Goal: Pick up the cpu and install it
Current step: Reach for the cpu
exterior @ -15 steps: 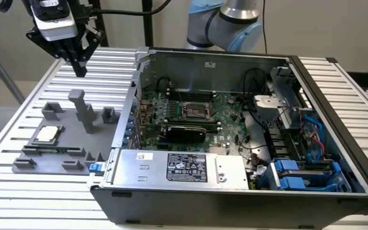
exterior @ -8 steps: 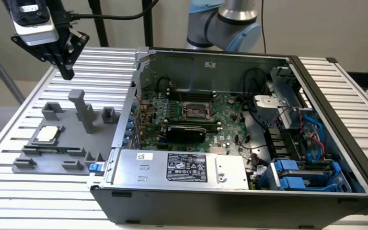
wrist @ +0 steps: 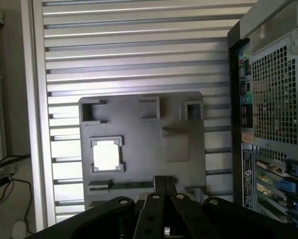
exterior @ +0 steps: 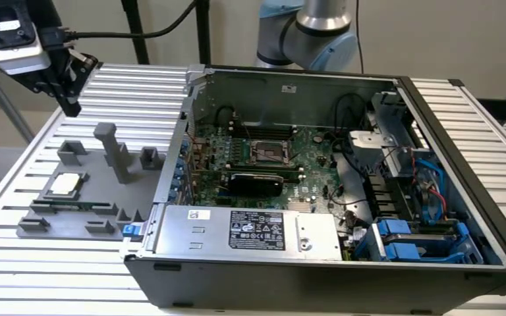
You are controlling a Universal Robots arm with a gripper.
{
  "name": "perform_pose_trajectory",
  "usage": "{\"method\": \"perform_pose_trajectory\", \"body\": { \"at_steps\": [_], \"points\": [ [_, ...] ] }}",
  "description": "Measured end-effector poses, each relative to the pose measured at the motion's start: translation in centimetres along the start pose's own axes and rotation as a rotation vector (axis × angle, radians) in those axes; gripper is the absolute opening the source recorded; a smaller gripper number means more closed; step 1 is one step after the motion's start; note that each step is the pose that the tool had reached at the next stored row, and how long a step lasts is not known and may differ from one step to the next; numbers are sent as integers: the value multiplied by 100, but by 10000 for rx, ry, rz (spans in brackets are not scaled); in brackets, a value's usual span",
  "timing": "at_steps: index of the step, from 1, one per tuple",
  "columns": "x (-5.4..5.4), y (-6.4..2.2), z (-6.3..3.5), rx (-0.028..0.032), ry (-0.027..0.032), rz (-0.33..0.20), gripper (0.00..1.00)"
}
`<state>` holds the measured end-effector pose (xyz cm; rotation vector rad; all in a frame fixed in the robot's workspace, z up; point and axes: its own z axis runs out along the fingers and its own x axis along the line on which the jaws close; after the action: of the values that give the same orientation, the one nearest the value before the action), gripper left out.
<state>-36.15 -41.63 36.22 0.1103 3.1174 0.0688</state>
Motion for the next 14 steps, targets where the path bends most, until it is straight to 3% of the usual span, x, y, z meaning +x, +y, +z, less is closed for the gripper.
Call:
{"method": "perform_pose_trajectory", "body": {
  "at_steps": [10,14],
  "points": [
    [446,-39,172,0,3,-47,11],
    [523,-47,231,-5,9,-233,11]
  ]
}}
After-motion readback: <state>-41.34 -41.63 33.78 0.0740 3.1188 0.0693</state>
